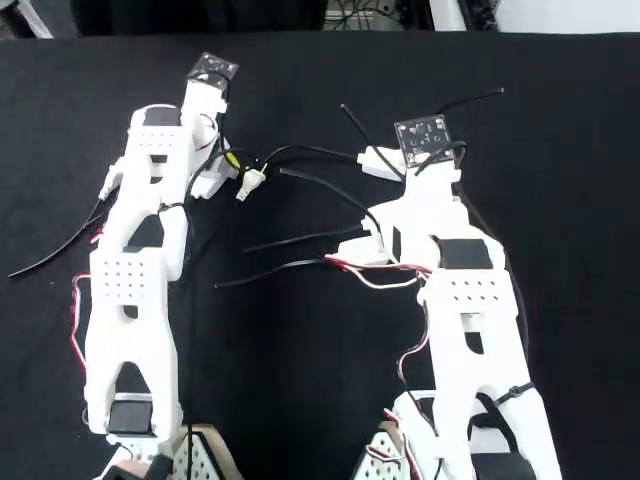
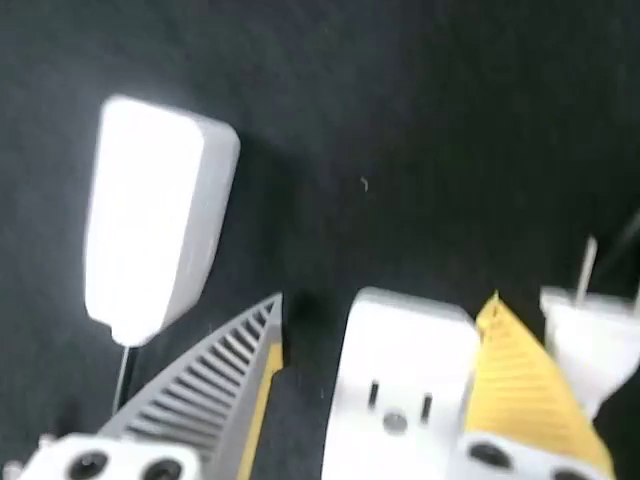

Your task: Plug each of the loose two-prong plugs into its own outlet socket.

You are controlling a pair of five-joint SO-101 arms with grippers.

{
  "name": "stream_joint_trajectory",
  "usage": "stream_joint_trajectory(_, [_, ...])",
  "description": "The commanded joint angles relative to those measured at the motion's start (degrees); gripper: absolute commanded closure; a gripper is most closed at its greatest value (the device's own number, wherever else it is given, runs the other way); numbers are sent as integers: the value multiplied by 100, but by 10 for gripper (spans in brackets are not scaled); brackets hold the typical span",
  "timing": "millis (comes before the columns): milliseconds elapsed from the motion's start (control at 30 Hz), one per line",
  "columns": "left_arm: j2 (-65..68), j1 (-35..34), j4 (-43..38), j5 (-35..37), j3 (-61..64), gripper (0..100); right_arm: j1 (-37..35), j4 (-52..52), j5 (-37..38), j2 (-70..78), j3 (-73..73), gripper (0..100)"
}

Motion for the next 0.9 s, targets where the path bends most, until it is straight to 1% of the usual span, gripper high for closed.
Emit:
stream_joint_trajectory(0, [440, -127, 659, -220, -1147, 709, -79, -97, 44, -4, -40, 984])
stream_joint_trajectory(100, [782, -110, 1486, -554, -1956, 759, -79, -97, 44, -4, -40, 984])
stream_joint_trajectory(167, [1011, -75, 1934, -765, -2404, 825, -79, -97, 44, -4, -40, 984])
stream_joint_trajectory(300, [1266, -66, 2822, -941, -3222, 976, -79, -97, 44, -4, -40, 984])
stream_joint_trajectory(400, [1407, -66, 3376, -1108, -3873, 966, -79, -97, 44, -4, -40, 984])
stream_joint_trajectory(467, [1407, -84, 3385, -1046, -4048, 973, -79, -97, 44, -4, -40, 984])
stream_joint_trajectory(600, [1222, -101, 3393, -976, -4022, 972, -79, -97, 44, -4, -40, 984])
stream_joint_trajectory(700, [897, -101, 3393, -976, -3600, 972, -79, -105, 53, -4, -40, 984])
stream_joint_trajectory(767, [466, -101, 3393, -967, -3081, 972, -79, -105, 53, -4, -40, 984])
stream_joint_trajectory(867, [-396, -57, 3393, -985, -1789, 972, -79, -105, 53, -4, -40, 984])
